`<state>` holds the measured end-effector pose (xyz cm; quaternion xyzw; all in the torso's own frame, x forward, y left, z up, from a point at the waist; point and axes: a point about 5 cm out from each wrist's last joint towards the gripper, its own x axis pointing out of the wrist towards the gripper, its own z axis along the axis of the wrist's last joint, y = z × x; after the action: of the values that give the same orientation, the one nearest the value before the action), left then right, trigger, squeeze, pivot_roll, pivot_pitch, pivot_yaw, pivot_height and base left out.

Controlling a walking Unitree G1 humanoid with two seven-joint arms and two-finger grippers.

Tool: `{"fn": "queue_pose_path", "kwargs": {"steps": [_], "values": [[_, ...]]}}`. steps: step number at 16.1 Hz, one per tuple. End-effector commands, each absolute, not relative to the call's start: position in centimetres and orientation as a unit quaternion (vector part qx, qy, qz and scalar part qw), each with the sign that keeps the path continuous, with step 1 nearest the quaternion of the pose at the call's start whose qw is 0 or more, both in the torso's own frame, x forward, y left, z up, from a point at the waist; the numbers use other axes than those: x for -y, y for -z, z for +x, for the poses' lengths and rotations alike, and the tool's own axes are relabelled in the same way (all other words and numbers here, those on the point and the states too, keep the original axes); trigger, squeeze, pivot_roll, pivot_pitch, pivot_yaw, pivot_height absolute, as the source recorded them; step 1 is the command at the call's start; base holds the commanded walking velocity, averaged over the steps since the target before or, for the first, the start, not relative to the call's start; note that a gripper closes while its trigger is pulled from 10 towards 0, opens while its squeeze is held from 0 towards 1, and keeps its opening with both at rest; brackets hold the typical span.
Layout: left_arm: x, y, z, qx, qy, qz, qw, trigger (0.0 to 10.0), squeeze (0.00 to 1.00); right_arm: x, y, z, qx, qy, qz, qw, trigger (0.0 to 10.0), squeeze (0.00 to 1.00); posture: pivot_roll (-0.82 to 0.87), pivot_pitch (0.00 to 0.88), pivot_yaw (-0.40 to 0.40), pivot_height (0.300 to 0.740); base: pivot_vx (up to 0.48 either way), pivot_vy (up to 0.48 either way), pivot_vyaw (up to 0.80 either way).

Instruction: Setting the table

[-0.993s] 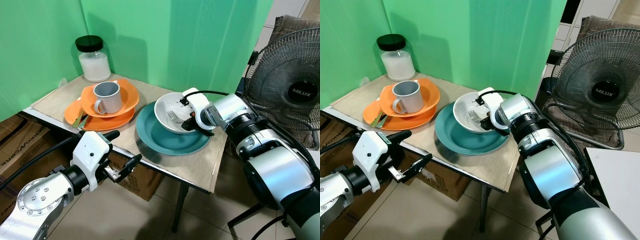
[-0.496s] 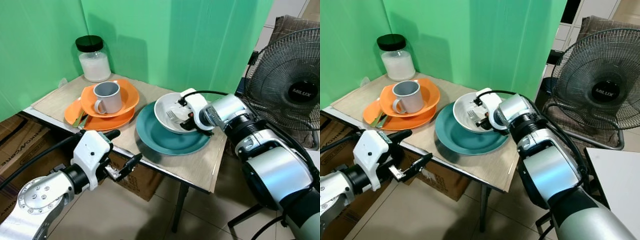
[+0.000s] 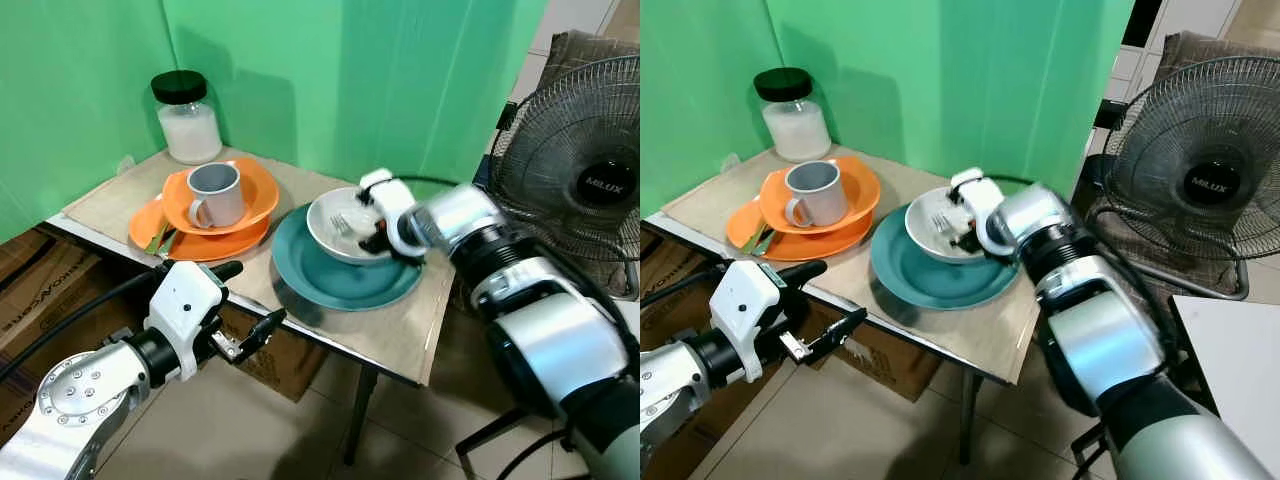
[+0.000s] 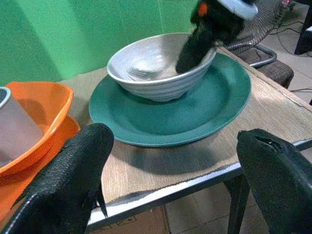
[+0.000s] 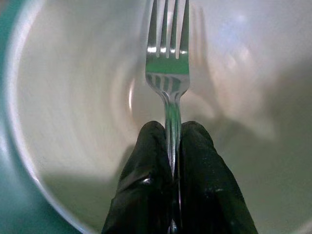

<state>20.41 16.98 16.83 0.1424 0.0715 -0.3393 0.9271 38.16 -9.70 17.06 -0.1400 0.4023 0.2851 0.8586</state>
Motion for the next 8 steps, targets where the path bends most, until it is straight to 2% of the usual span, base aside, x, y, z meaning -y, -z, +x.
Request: {"fn": "queue_pose_path", "kwargs": {"steps": [1, 2, 4, 5, 6, 8], "values": [[-17.0, -17.2, 20.6, -0.065, 0.342, 0.147, 0.926, 10.0, 0.00, 9.5, -20.2, 38.8, -0.361, -0.288, -0.130, 0.878, 0.0, 0.00, -0.03, 0.000, -0.005, 0.740, 0.000, 0.000, 0.00], [-17.1, -17.5, 20.6, -0.057, 0.339, 0.144, 0.928, 10.0, 0.00, 9.9, -22.4, 38.6, -0.320, -0.306, -0.091, 0.892, 0.0, 0.00, -0.02, 0.000, -0.005, 0.740, 0.000, 0.000, 0.00], [-17.0, -17.8, 20.7, -0.049, 0.336, 0.140, 0.930, 10.0, 0.00, 10.5, -24.1, 37.8, -0.278, -0.327, -0.051, 0.902, 0.0, 0.00, -0.03, 0.000, -0.002, 0.740, 0.000, 0.000, 0.00], [-16.5, -18.0, 20.7, -0.038, 0.336, 0.132, 0.932, 10.0, 0.00, 10.9, -25.2, 36.3, -0.210, -0.345, -0.001, 0.915, 10.0, 0.00, -0.03, 0.000, 0.006, 0.740, 0.000, 0.000, 0.00], [-16.1, -18.2, 20.7, -0.028, 0.334, 0.124, 0.934, 10.0, 0.00, 11.1, -25.9, 35.4, -0.148, -0.352, 0.022, 0.924, 10.0, 0.00, -0.03, 0.000, 0.008, 0.740, 0.000, 0.000, 0.00], [-14.9, -18.6, 21.4, -0.001, 0.305, 0.110, 0.946, 10.0, 0.00, 12.4, -25.6, 32.8, -0.062, -0.302, -0.003, 0.951, 10.0, 0.00, -0.05, 0.000, 0.015, 0.740, 0.000, 0.000, 0.00]]}}
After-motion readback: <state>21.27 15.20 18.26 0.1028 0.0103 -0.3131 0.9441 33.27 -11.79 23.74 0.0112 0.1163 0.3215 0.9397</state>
